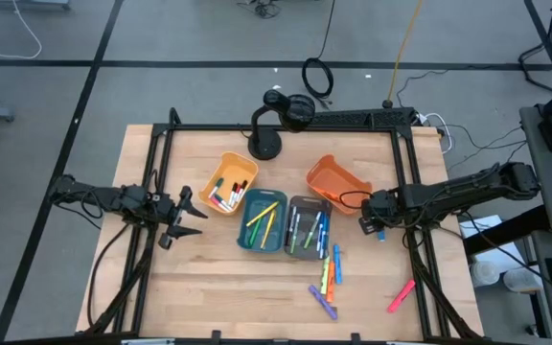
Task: Pick & Place Markers
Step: Put the right blue highlighter into the orange bin
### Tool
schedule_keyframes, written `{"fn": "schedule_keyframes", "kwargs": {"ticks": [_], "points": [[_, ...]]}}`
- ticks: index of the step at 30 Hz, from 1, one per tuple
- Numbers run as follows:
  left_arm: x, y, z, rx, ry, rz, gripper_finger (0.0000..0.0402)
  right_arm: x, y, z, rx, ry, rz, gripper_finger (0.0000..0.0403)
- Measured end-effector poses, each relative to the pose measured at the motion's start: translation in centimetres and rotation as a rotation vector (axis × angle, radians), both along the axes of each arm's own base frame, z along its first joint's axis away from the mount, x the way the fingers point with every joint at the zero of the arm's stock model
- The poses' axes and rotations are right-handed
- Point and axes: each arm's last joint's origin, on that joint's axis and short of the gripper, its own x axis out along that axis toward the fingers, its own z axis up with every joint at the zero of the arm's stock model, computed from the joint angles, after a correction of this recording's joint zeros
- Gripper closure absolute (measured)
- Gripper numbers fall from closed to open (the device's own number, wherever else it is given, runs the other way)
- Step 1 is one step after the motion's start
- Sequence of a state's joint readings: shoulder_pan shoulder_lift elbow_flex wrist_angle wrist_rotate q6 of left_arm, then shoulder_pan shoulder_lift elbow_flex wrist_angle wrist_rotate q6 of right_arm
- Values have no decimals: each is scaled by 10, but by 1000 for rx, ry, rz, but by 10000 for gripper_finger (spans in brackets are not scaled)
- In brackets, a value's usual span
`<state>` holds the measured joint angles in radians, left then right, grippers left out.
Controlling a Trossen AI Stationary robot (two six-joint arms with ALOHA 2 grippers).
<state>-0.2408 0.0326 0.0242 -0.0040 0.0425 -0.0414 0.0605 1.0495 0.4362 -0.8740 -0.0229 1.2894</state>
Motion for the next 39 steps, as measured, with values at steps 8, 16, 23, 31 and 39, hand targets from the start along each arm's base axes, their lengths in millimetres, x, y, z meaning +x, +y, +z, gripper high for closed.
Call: {"fn": "schedule_keyframes", "kwargs": {"ticks": [8, 16, 23, 31, 39], "points": [[0, 0, 0, 0, 0, 1, 188, 0, 3, 0, 93, -7, 60, 363], [0, 0, 0, 0, 0, 0, 188, 5, 9, 18, 313, -95, 111, 363], [0, 0, 0, 0, 0, 0, 188, 14, 14, 45, 371, -279, 232, 363], [0, 0, 0, 0, 0, 0, 188, 35, 22, 65, 335, -648, 387, 363], [0, 0, 0, 0, 0, 0, 188, 58, 22, 87, 137, -1010, 535, 363]]}}
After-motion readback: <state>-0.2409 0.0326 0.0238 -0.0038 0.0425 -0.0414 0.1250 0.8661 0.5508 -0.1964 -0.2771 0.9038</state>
